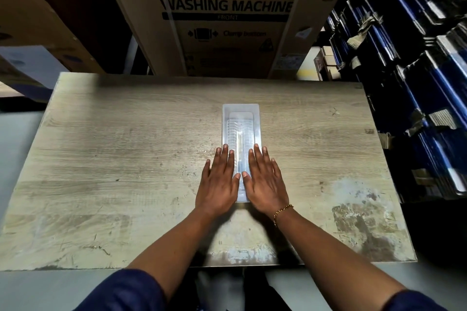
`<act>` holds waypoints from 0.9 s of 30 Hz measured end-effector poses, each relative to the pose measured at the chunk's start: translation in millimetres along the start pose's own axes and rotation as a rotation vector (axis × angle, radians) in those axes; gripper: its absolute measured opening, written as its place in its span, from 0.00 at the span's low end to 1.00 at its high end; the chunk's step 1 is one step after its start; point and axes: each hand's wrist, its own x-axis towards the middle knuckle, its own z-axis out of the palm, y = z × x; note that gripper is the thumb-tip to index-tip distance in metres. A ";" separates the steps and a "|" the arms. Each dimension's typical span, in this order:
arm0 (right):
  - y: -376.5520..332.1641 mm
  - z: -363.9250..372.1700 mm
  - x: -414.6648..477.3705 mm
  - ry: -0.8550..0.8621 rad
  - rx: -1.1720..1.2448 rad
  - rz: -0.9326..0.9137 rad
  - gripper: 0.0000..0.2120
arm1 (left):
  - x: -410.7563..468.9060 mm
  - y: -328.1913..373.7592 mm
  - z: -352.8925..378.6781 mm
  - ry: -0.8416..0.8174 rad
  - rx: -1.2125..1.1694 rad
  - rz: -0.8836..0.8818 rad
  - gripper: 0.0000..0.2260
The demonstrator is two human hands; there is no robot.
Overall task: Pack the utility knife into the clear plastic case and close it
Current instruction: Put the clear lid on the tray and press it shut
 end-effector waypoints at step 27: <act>8.8 -19.7 65.3 -0.023 -0.038 -0.020 0.34 | 64.4 -15.5 -15.5 -0.006 0.049 0.023 0.30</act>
